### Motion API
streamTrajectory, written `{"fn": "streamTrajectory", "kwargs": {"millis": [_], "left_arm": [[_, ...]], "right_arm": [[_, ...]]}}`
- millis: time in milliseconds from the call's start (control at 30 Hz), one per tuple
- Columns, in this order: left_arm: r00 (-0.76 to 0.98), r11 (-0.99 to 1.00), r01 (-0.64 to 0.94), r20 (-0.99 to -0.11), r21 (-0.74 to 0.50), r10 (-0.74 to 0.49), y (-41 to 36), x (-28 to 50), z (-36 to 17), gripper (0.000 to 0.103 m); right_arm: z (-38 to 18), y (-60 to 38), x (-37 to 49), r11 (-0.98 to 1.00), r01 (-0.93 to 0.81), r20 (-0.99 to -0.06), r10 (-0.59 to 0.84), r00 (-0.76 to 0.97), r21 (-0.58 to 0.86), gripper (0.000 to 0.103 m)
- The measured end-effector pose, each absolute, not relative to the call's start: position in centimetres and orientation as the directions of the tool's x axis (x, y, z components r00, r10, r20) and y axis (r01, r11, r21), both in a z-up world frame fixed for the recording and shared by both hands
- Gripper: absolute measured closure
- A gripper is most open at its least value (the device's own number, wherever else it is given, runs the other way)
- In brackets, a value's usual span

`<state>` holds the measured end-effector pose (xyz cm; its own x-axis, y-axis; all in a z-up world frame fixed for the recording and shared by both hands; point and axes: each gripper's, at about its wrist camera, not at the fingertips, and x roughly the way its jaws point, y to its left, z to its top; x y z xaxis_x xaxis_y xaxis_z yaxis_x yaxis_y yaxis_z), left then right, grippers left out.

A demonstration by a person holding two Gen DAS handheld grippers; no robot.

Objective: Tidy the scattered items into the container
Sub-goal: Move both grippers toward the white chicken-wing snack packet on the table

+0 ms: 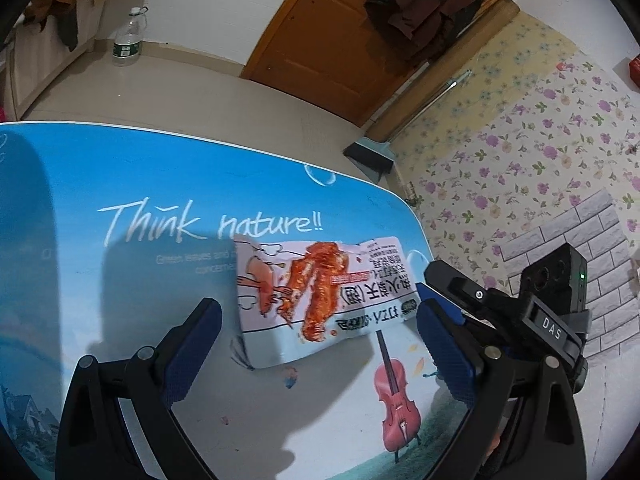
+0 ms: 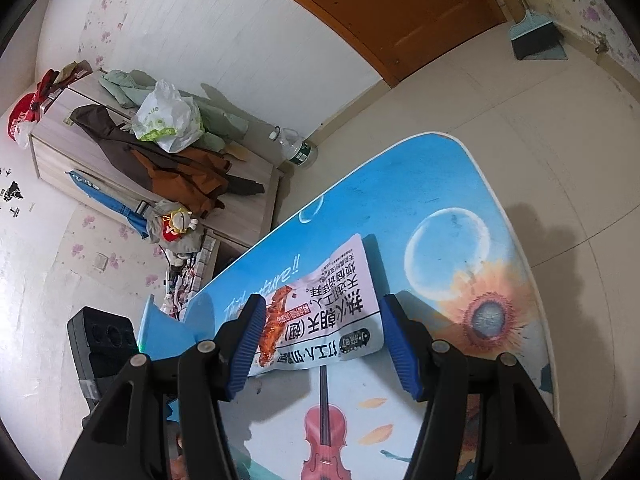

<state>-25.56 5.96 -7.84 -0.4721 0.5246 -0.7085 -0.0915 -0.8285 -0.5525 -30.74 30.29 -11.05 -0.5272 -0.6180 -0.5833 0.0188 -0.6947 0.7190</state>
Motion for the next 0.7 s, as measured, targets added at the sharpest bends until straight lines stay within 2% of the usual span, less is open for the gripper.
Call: {"fn": "streamTrajectory", "kwargs": {"millis": [267, 567, 700], "left_arm": [[-0.465, -0.82, -0.1, -0.702, -0.564, 0.539, 6.5, -26.0, -7.9, 0.005], [-0.464, -0.768, -0.077, -0.659, -0.636, 0.592, 5.4, -26.3, -8.3, 0.006], [-0.462, -0.786, -0.092, -0.673, -0.611, 0.577, 5.8, -26.2, -8.2, 0.006]], "right_arm": [[-11.0, 30.2, -30.7, -0.669, 0.022, -0.56, -0.641, -0.525, 0.743, 0.042], [-11.1, 30.7, -30.8, -0.629, 0.017, -0.525, -0.664, -0.532, 0.777, 0.042], [-11.3, 31.2, -30.7, -0.591, 0.003, -0.496, -0.681, -0.538, 0.807, 0.042]]}}
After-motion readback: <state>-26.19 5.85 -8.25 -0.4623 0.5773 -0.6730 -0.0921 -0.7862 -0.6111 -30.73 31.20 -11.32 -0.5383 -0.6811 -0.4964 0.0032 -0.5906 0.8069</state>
